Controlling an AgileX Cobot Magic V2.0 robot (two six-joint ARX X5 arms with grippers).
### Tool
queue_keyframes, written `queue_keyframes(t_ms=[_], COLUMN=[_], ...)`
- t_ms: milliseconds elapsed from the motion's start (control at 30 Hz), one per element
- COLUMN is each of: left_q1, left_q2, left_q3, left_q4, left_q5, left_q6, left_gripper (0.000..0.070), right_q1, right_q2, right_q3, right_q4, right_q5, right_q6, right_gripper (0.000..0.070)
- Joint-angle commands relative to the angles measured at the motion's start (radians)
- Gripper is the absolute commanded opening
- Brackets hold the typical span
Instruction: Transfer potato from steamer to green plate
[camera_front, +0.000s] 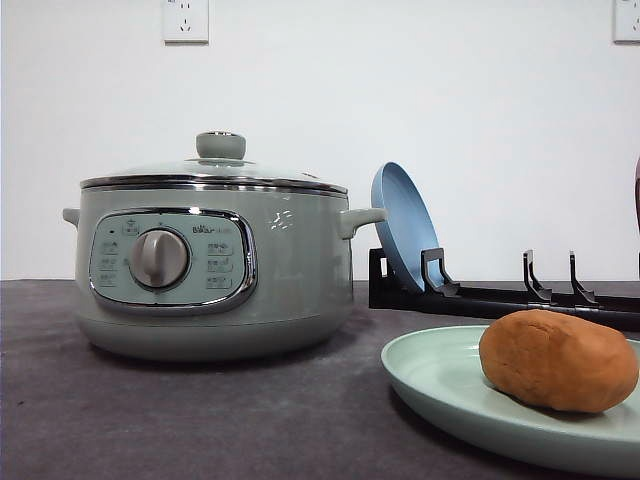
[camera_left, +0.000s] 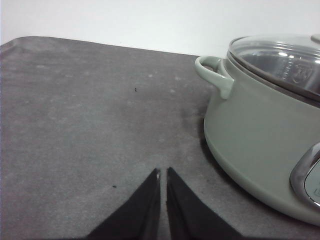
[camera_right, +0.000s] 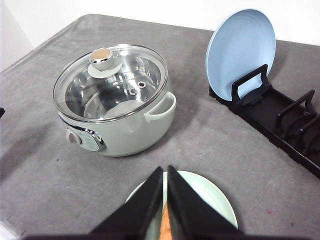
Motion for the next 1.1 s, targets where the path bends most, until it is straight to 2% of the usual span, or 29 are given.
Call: queue_keyframes(t_ms=[0,200,300,1067], left_q1=[-0.001,-0.002,-0.002,-0.002], left_q2=[-0.001,-0.001,-0.001,-0.001], left_q3=[-0.02,-0.02,-0.02,-0.02], left_q4=[-0.007,-0.006,0.005,0.004], left_q5=[-0.001,-0.002,-0.002,-0.002], left_q6=[-0.004,-0.005,-0.037,-0.037], left_gripper=[0.0017,0.0017,0.0017,0.0017], right_q1=[0.005,0.005,0.005,0.005], right_q2=[0.003,0.003,0.003,0.003], right_q3=[0.012,0.012,0.012,0.012], right_q4=[0.01,0.01,0.01,0.01], right_q5=[0.003,0.004,0.003,0.003], right_q6=[0.01,0.01,0.01,0.01], right_gripper=[0.0,0.0,0.0,0.0])
